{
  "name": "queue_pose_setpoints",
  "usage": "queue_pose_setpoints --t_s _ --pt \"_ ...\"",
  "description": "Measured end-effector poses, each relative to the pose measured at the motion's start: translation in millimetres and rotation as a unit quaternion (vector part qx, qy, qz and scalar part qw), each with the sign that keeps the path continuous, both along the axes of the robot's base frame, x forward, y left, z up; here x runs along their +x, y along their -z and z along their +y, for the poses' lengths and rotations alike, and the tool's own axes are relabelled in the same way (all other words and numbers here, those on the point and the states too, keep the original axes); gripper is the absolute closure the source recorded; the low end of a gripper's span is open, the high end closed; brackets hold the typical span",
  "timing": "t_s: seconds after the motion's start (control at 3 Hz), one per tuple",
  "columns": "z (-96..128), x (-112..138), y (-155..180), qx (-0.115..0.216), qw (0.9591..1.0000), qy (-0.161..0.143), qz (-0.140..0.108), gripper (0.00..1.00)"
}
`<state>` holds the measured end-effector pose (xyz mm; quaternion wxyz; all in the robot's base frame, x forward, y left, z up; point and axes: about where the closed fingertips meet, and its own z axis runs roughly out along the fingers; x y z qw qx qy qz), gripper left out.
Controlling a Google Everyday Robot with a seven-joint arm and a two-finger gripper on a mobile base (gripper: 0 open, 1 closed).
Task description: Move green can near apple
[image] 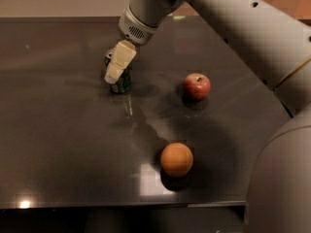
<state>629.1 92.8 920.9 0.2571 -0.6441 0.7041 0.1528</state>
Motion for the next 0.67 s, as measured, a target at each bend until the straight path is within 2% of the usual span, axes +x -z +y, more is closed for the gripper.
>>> queue_pose_setpoints --t_s 0.33,0.67 --pt "9.9 5.1 12.5 -0.006 0.9999 -0.003 0.012 0.00" --pt "15.3 5.0 19.5 -0.010 0.9998 -0.009 0.017 0.18"
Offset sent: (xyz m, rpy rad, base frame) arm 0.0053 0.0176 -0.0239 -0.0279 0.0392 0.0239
